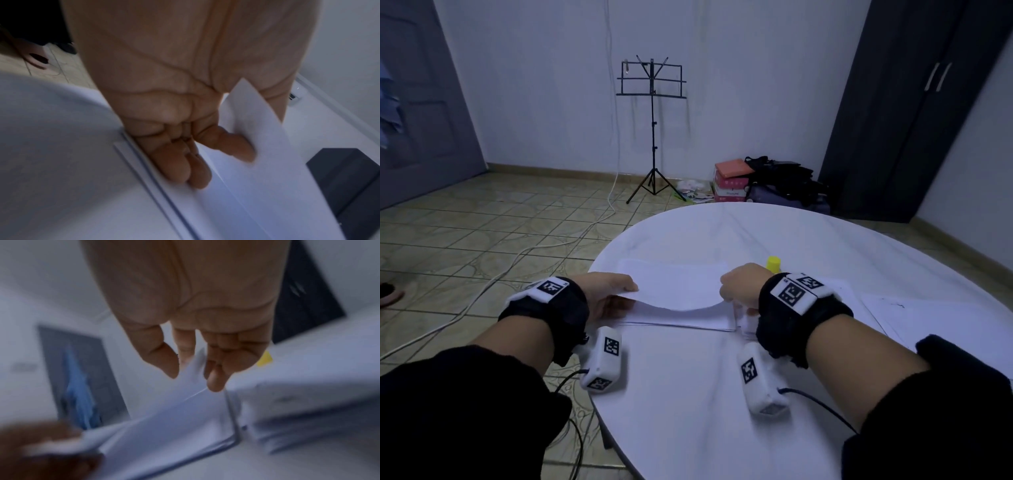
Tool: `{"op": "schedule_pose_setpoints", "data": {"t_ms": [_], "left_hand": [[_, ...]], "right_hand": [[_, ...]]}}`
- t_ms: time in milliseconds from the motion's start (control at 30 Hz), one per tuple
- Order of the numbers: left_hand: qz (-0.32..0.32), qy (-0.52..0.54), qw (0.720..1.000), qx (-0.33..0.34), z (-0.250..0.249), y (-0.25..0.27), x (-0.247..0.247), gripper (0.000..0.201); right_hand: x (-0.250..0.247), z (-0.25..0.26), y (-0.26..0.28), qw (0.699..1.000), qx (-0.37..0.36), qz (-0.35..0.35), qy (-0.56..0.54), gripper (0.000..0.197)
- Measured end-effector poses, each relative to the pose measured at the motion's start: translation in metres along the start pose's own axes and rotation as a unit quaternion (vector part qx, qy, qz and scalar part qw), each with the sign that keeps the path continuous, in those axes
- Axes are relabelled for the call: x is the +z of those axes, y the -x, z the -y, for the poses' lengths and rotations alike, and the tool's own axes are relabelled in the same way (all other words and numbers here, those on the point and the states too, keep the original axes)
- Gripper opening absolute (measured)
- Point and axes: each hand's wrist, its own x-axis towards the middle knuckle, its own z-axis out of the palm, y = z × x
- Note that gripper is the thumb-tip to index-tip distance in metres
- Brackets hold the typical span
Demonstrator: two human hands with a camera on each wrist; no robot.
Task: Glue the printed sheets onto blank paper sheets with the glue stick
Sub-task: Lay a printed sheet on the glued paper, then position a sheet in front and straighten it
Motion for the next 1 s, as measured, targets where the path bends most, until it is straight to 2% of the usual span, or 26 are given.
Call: {"op": "schedule_pose_setpoints", "data": {"t_ms": [67,167,233,333,400,500,600,633,700,767,800,900,1000], "left_hand": [[-0.019,-0.024,1.000,0.001,0.000,0.004,0.003,0.013],[-0.054,-0.088,0.995,0.019,-0.002,0.008,0.009,0.021],[-0.071,-0.205,0.975,0.037,-0.008,0.019,0.018,0.025],[-0.079,-0.374,0.922,0.061,-0.016,0.040,0.034,0.042],[-0.053,-0.396,0.914,0.073,-0.020,0.053,0.044,0.046],[-0.051,-0.413,0.898,0.140,-0.021,0.074,0.061,0.048],[-0.016,-0.438,0.879,0.191,-0.013,0.098,0.081,0.100],[0.007,-0.445,0.873,0.197,-0.009,0.107,0.090,0.108],[0.047,-0.488,0.848,0.201,-0.001,0.122,0.107,0.102],[0.076,-0.538,0.816,0.198,0.006,0.132,0.124,0.082],[0.088,-0.556,0.804,0.193,0.010,0.136,0.132,0.072],[0.128,-0.565,0.798,0.167,0.023,0.142,0.153,0.061],[0.153,-0.584,0.783,0.150,0.028,0.147,0.171,0.064]], "right_hand": [[-0.002,0.007,0.013,1.000,0.004,0.007,0.011,0.023],[0.003,-0.002,0.025,1.000,-0.018,-0.024,-0.002,0.032],[0.005,-0.012,0.034,0.999,-0.028,-0.038,-0.015,0.007],[0.009,-0.032,0.045,0.998,-0.022,-0.041,-0.044,0.033],[0.008,-0.045,0.058,0.997,-0.024,-0.051,-0.057,0.041],[0.006,-0.071,0.086,0.998,-0.009,-0.045,-0.044,0.037],[0.006,-0.101,0.116,0.999,-0.001,-0.034,-0.040,0.031],[0.006,-0.112,0.128,0.999,0.004,-0.030,-0.042,0.029],[0.007,-0.134,0.150,0.999,0.013,-0.015,-0.040,0.020],[0.010,-0.154,0.170,0.998,0.035,0.006,-0.049,0.016],[0.012,-0.164,0.178,0.997,0.048,0.014,-0.056,0.020],[0.015,-0.188,0.197,0.994,0.091,0.034,-0.055,0.040],[0.014,-0.204,0.206,0.992,0.105,0.045,-0.061,0.040]]}}
